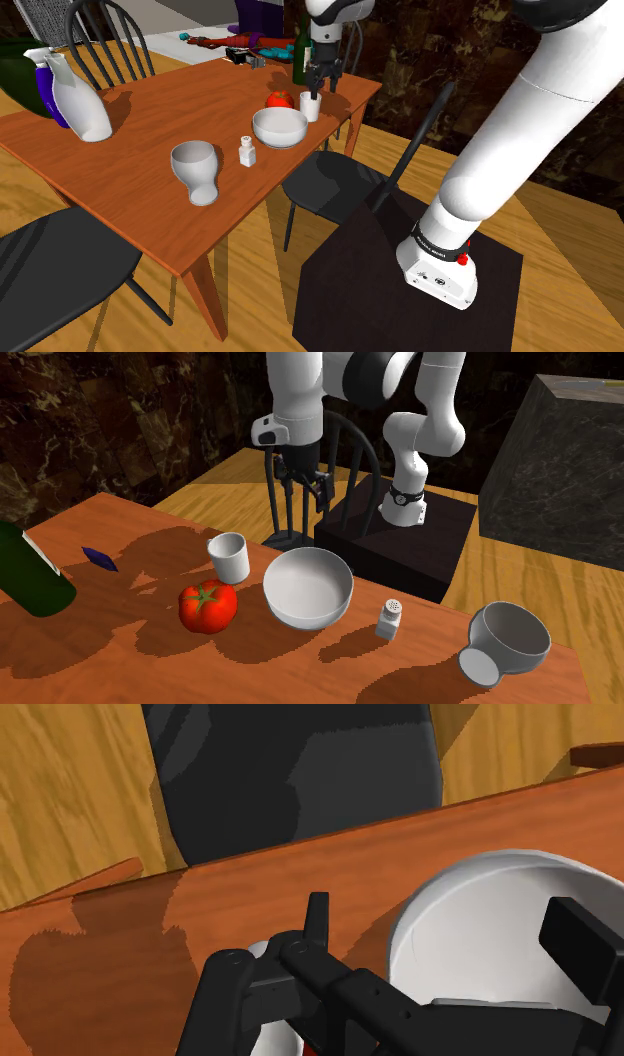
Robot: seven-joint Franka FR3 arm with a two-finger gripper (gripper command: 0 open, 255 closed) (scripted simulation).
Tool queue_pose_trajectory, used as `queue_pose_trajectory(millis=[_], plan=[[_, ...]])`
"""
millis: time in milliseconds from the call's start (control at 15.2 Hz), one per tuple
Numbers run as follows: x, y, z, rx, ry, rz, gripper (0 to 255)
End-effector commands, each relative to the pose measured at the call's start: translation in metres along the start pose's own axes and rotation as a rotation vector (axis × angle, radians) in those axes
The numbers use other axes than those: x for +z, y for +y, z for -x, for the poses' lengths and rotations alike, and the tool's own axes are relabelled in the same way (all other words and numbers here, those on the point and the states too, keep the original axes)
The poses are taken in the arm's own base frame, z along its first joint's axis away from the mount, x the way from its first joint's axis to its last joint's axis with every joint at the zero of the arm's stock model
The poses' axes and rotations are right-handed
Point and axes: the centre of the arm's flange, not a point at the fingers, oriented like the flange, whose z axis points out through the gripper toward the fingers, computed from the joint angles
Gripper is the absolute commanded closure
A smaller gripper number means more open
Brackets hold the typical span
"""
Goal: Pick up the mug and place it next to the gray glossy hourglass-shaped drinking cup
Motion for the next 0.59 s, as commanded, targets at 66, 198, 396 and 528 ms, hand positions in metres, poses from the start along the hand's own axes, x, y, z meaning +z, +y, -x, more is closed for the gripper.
queue_pose_trajectory(millis=[66,198,396,528], plan=[[0.011,0.013,-0.036,-0.001,0.008,0.008,0],[0.018,0.022,-0.058,-0.001,0.013,0.014,0],[0.029,0.036,-0.092,-0.001,0.021,0.021,0],[0.036,0.045,-0.115,-0.002,0.026,0.026,0]])
